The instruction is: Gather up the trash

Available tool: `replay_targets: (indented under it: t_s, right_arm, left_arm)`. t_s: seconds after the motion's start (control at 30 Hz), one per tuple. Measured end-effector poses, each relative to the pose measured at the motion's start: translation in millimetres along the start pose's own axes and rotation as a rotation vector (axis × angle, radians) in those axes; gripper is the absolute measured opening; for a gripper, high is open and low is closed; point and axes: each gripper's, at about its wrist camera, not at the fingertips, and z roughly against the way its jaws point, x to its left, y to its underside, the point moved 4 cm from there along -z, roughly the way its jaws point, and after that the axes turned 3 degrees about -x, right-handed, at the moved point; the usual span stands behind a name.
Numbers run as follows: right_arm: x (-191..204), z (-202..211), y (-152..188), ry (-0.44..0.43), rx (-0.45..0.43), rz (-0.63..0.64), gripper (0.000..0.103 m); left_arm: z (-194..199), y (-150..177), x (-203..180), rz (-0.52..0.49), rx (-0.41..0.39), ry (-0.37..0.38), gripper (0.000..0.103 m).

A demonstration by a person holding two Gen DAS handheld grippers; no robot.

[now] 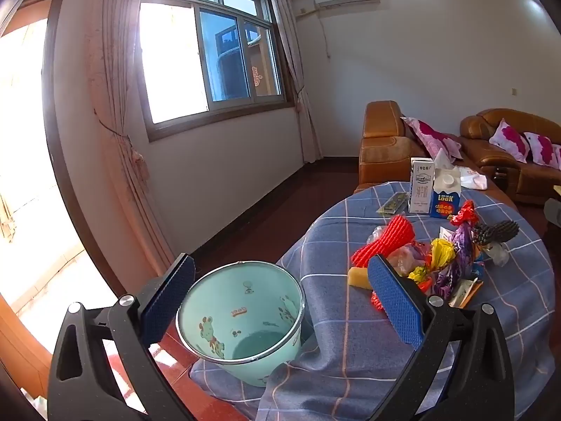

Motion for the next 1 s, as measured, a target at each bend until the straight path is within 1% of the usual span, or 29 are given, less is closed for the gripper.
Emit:
replay_targets:
  t_s: [0.2, 0.43, 0.53, 1.0]
  right_arm:
    - [-0.7, -0.4, 0.5, 0.0, 0.005, -0.002, 0.098]
    - [-3.3, -5.3, 1.1, -0.002, 0.014, -0.009, 0.098]
    - [-2.5, -6.7, 6.5, -0.003, 0.018, -0.013, 0.098]
    - [-8.9, -6.7, 6.1, 0.009, 0.027, -0.028, 0.098]
  left_arm:
    - [-0.4, -0.2, 1.0, 0.005, -0.005, -0.004, 0.097]
    - [4.4, -3.4, 14.1, 0.012, -0.012, -0.011, 0.097]
    - [3.4, -4.0, 6.7, 0.005, -0.017, -0.015, 0.097]
    - [4.4, -6.4, 10.5, 0.01, -0.025, -0.025, 0.097]
